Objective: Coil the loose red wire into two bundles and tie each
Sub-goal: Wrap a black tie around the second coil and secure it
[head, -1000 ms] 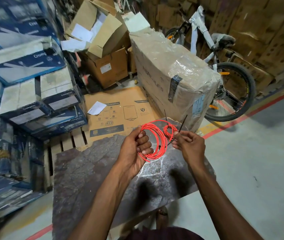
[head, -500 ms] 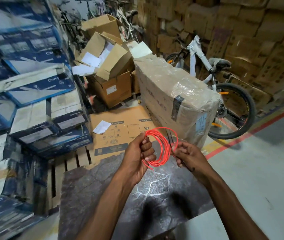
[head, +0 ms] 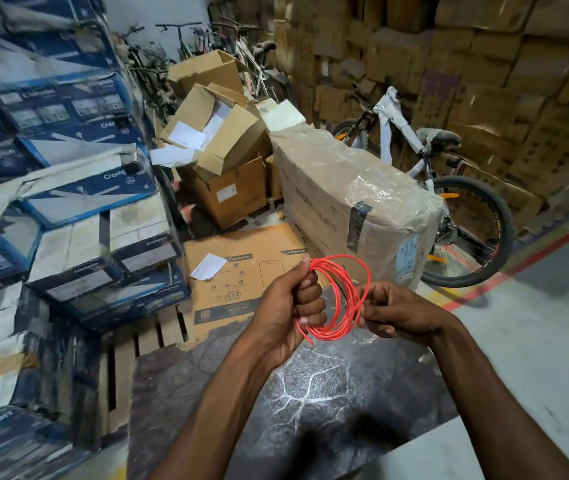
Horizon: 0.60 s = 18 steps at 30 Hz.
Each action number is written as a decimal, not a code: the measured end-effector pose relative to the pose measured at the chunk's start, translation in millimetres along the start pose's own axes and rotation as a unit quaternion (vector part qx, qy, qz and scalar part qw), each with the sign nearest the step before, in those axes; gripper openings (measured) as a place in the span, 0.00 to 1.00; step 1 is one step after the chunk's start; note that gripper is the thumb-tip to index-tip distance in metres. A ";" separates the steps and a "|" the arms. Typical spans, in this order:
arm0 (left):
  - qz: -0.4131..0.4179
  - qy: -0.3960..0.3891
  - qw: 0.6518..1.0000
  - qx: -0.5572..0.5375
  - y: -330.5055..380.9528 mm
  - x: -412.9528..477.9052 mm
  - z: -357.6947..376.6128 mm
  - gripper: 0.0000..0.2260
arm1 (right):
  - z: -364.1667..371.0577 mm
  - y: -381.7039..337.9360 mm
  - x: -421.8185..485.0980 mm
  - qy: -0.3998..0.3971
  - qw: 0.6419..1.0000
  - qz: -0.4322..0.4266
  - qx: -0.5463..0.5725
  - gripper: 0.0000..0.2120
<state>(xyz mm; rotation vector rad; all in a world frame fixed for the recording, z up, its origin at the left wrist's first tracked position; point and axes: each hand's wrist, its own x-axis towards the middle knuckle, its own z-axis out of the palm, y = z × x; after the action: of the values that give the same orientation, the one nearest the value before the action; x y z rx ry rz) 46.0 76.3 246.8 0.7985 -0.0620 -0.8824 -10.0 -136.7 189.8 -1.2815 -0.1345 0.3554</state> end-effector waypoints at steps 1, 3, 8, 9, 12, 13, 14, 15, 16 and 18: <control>0.002 0.000 1.000 0.004 -0.2 0.1 0.8 0.17 | 0.6 -1.8 1.2 -0.003 1.000 -0.004 -0.005 0.16; 0.006 0.003 1.000 0.015 -1.9 -0.2 3.1 0.17 | 2.6 -3.8 3.5 0.004 1.000 -0.016 -0.007 0.21; 0.021 0.012 0.999 0.043 -9.5 -0.5 5.9 0.17 | 4.2 -5.7 1.7 0.037 0.999 -0.024 -0.012 0.07; 0.024 0.011 0.999 0.045 -10.5 -0.8 6.2 0.17 | 5.5 -6.9 1.2 0.034 0.999 -0.019 -0.016 0.10; 0.031 0.004 0.999 0.036 -11.0 -2.7 8.6 0.16 | 1.5 -7.7 -0.6 0.014 1.000 -0.006 -0.012 0.07; 0.033 0.004 0.999 0.030 -10.5 -3.2 9.5 0.16 | -2.2 -5.5 -0.6 0.010 1.000 0.000 -0.017 0.10; 0.036 0.002 0.999 0.026 -9.8 -3.6 11.0 0.16 | -3.4 -5.8 -1.1 0.004 1.000 0.007 -0.023 0.15; 0.040 0.001 0.999 0.024 -9.0 -4.2 12.6 0.16 | -2.3 -7.7 -2.5 0.003 0.999 0.010 -0.033 0.15; 0.044 -0.001 0.999 0.026 -8.4 -4.7 14.7 0.16 | -4.1 -6.8 -4.0 -0.003 0.999 0.005 -0.043 0.12; 0.051 0.003 0.998 0.038 -8.3 -5.3 17.8 0.15 | -1.5 -10.6 -7.6 -0.011 0.999 -0.004 -0.049 0.09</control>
<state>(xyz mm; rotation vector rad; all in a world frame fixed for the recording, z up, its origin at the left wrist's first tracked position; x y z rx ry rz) 30.7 66.3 255.6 0.8615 -0.1321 -0.7842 -14.7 -143.2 200.2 -1.3747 -0.1777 0.3597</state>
